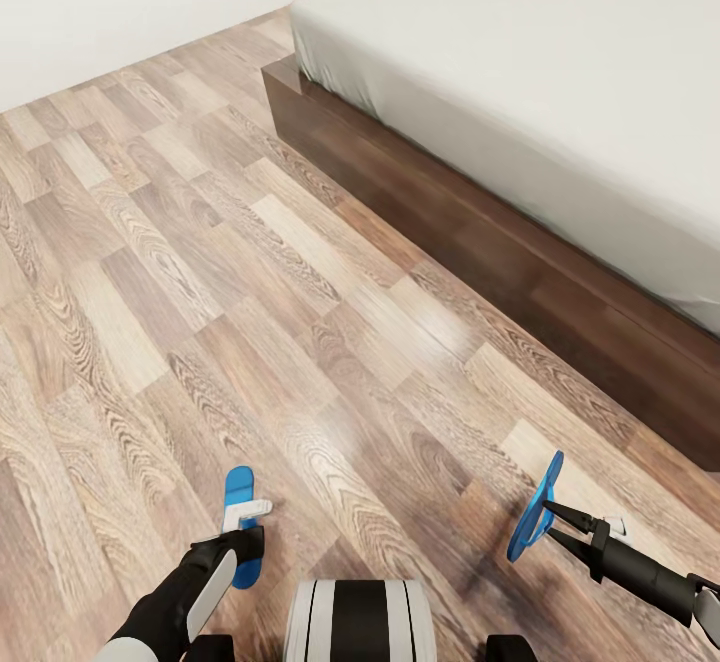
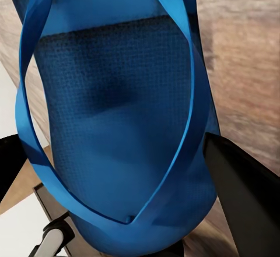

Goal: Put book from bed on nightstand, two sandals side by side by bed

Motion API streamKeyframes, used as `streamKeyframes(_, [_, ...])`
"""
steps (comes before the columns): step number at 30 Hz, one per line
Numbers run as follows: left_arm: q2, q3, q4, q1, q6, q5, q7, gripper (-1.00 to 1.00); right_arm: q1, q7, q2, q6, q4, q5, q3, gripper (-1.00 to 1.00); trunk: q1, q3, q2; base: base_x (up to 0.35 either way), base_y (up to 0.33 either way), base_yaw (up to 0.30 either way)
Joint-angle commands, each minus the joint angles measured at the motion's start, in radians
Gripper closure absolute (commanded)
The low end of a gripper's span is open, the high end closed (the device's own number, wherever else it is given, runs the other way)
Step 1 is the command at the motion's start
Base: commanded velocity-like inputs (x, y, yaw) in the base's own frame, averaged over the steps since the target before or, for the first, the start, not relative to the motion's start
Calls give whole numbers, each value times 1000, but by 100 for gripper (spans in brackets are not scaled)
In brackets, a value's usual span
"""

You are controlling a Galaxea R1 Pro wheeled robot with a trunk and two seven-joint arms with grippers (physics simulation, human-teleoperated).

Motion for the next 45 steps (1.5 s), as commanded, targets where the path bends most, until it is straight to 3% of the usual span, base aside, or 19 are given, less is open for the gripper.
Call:
streamKeyframes(1, [2,-7,-2,0,4,9,9,100,0,1,0,7,0,-4,-1,100,0,-1,0,0,0,0])
streamKeyframes(23, [0,-7,-5,0,5,9,9,100,0,2,0,7,0,-4,-1,100,-1,3,0,0,0,0])
streamKeyframes(45, [0,-7,-4,0,6,9,9,100,0,1,0,7,2,-4,-2,100,-11,88,5,0,0,0])
